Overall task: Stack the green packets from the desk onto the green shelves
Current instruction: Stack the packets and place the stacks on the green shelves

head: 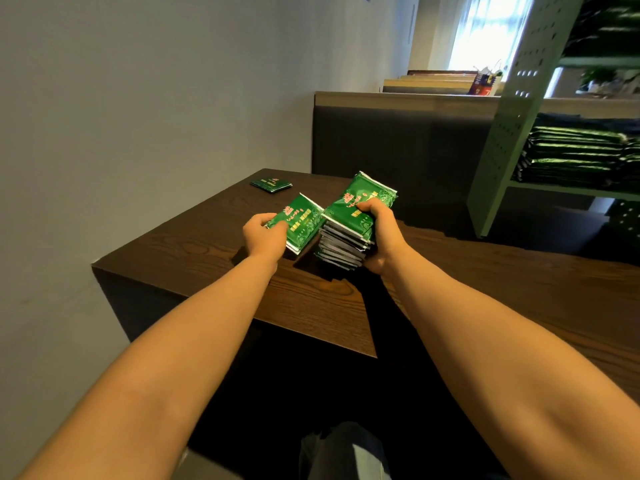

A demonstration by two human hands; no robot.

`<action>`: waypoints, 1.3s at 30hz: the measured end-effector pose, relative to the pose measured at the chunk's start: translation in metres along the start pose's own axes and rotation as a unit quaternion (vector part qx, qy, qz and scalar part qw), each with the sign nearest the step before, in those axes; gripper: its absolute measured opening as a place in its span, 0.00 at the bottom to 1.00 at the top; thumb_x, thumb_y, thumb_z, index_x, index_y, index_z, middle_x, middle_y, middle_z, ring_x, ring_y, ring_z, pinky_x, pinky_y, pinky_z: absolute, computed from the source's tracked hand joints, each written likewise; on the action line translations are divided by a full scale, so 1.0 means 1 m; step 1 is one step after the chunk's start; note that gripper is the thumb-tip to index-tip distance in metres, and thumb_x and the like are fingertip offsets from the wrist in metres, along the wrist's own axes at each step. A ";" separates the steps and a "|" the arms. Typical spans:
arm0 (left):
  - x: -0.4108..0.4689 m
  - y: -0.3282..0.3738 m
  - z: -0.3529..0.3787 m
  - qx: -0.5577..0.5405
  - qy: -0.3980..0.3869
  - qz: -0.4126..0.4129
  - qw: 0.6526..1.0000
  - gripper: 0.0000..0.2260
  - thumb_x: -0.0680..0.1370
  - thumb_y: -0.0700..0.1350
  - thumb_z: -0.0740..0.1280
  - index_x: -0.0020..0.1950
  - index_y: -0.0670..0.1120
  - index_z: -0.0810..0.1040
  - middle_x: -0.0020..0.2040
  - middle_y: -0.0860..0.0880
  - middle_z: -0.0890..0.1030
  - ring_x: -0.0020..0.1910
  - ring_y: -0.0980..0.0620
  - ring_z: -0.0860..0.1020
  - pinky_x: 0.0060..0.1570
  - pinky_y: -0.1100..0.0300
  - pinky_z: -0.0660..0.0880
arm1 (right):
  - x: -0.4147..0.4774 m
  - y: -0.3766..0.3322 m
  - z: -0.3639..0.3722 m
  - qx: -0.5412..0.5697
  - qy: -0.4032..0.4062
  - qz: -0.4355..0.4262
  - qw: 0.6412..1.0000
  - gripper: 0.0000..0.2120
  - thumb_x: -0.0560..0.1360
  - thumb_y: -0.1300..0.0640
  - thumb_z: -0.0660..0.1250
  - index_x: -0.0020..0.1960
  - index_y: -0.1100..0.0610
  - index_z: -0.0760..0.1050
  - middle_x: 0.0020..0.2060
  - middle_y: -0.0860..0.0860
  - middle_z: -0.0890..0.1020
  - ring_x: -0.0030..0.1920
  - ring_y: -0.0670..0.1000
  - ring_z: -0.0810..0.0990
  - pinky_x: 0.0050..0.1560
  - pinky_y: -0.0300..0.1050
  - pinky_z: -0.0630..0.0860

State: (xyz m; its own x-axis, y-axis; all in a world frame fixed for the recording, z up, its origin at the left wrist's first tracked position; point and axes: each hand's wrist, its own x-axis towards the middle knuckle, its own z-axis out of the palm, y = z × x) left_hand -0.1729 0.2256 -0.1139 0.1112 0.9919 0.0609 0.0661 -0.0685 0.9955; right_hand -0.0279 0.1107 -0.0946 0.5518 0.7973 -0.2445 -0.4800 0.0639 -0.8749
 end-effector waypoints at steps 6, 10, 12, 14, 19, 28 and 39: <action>-0.009 0.033 -0.006 -0.160 -0.010 -0.083 0.984 0.06 0.77 0.39 0.68 0.53 0.45 0.80 0.39 0.47 0.79 0.35 0.53 0.73 0.37 0.57 0.73 | -0.012 -0.012 0.004 -0.063 0.112 -0.064 0.990 0.46 0.64 0.50 0.76 0.75 0.54 0.55 0.57 0.57 0.77 0.57 0.59 0.81 0.64 0.63 0.78; -0.019 0.053 -0.003 -0.240 -0.070 -0.111 0.962 0.04 0.75 0.36 0.70 0.47 0.44 0.80 0.48 0.41 0.84 0.47 0.45 0.83 0.52 0.49 0.80 | -0.014 -0.018 0.003 -0.114 0.124 -0.072 0.983 0.55 0.59 0.46 0.75 0.79 0.54 0.50 0.58 0.56 0.76 0.58 0.59 0.79 0.64 0.61 0.78; -0.023 0.058 0.001 -0.251 -0.100 -0.110 0.956 0.06 0.74 0.35 0.70 0.49 0.44 0.81 0.52 0.39 0.84 0.53 0.42 0.83 0.58 0.42 0.78 | -0.015 -0.018 0.000 -0.134 0.112 -0.082 0.981 0.51 0.67 0.48 0.76 0.79 0.55 0.50 0.59 0.55 0.76 0.54 0.55 0.79 0.55 0.53 0.79; -0.030 0.061 0.006 -0.235 -0.133 -0.095 0.958 0.09 0.75 0.35 0.70 0.52 0.44 0.82 0.49 0.42 0.84 0.50 0.44 0.83 0.54 0.46 0.81 | -0.015 -0.016 -0.003 -0.145 0.105 -0.090 0.980 0.46 0.73 0.51 0.74 0.79 0.56 0.49 0.60 0.56 0.76 0.51 0.52 0.78 0.48 0.48 0.76; -0.046 0.057 0.014 -0.109 -0.203 -0.039 0.972 0.11 0.77 0.37 0.69 0.59 0.45 0.81 0.46 0.47 0.84 0.45 0.48 0.83 0.46 0.53 0.82 | -0.016 -0.011 -0.001 -0.114 0.096 -0.088 0.985 0.42 0.73 0.47 0.75 0.76 0.55 0.53 0.59 0.58 0.78 0.55 0.57 0.82 0.56 0.56 0.81; -0.051 0.052 0.013 -0.067 -0.262 0.017 0.963 0.16 0.75 0.39 0.73 0.62 0.43 0.79 0.54 0.43 0.83 0.49 0.47 0.84 0.45 0.53 0.82 | -0.012 -0.008 0.002 -0.126 0.059 -0.101 0.985 0.61 0.58 0.31 0.81 0.78 0.56 0.55 0.65 0.57 0.78 0.59 0.58 0.82 0.64 0.62 0.79; -0.034 0.048 -0.001 -0.114 -0.250 -0.084 0.958 0.07 0.79 0.44 0.66 0.52 0.45 0.83 0.44 0.47 0.83 0.39 0.53 0.82 0.34 0.60 0.77 | 0.023 0.002 -0.002 -0.081 0.032 -0.029 0.996 0.54 0.53 0.45 0.82 0.75 0.56 0.66 0.57 0.61 0.85 0.48 0.62 0.88 0.43 0.58 0.84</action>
State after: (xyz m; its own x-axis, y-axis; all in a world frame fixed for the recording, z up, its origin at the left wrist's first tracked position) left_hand -0.1741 0.1891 -0.0677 0.5827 0.8079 -0.0878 -0.0869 0.1694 0.9817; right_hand -0.0148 0.1282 -0.1023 0.6210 0.7542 -0.2133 -0.3325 0.0070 -0.9431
